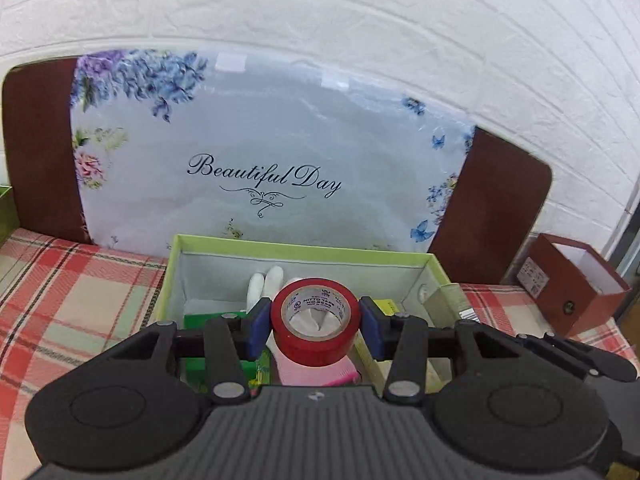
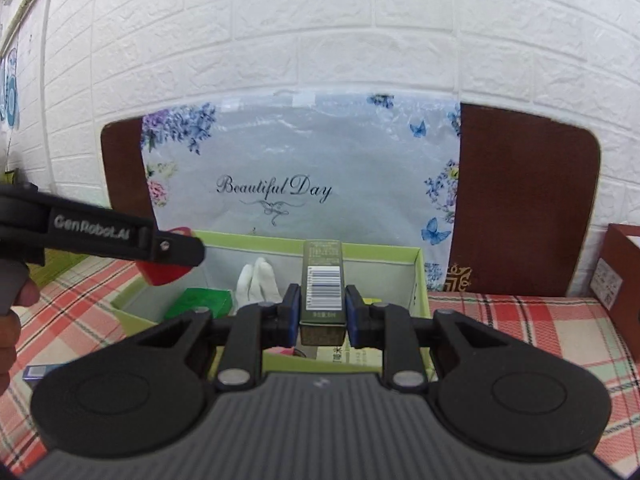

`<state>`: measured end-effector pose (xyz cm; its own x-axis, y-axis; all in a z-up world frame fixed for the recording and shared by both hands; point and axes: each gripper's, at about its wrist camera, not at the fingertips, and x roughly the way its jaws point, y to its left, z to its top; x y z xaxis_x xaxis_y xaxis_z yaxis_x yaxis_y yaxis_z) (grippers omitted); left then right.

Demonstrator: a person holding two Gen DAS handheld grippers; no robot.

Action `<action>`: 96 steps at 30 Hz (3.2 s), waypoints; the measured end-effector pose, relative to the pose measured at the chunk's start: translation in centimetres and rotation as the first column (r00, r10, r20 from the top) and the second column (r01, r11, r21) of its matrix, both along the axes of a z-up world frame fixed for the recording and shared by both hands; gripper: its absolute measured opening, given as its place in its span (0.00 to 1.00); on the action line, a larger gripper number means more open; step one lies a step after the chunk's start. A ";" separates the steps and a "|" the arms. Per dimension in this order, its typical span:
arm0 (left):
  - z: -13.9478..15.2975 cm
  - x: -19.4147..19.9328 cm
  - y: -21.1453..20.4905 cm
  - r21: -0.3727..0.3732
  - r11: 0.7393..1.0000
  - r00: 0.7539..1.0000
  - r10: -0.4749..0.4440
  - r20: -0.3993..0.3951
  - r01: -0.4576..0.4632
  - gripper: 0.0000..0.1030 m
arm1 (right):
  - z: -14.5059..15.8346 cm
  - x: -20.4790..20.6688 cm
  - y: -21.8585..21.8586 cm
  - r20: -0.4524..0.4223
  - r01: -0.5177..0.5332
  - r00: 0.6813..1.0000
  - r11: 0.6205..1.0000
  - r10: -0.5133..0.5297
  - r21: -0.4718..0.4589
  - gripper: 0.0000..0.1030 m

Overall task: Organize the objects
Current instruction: 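Carry red tape and olive-green box into the lime-green box and open both tools, then withdraw both open tools from the box toward the table items, then grasp the blue medicine box with right tool while left tool grasps pink-cuffed glove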

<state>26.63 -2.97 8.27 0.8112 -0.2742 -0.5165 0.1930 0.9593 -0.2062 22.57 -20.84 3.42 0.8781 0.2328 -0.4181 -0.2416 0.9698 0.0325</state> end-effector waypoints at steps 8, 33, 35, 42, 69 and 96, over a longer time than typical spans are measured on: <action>-3.2 4.1 -0.4 -0.015 0.999 0.999 0.037 -0.027 -0.038 0.54 | -3.3 5.2 0.1 -0.084 0.017 0.996 1.000 -0.016 0.007 0.22; -2.5 -16.4 3.5 -0.009 0.997 0.995 0.071 0.067 -0.070 0.92 | -0.4 -13.8 -4.7 0.154 0.006 0.987 0.981 -0.036 0.193 1.00; -4.0 -18.1 3.9 -0.021 0.996 0.996 0.085 0.035 -0.084 0.92 | -1.7 -15.8 -4.5 0.122 0.032 0.991 0.981 -0.056 0.189 1.00; -8.6 -20.8 4.7 0.012 0.992 0.989 0.129 -0.072 -0.129 0.92 | -6.5 -20.2 -3.3 -0.018 0.061 0.998 0.976 -0.058 0.207 1.00; -9.2 -28.7 5.3 0.007 0.984 0.973 -0.175 -0.153 0.178 0.46 | -8.6 -16.0 -9.5 -0.067 0.066 0.995 0.991 -0.073 -0.114 1.00; -11.4 -23.2 0.7 0.177 0.978 0.987 -0.088 -0.132 0.111 0.54 | -9.0 -14.2 -5.7 -0.292 0.205 0.937 0.979 -0.194 0.010 0.89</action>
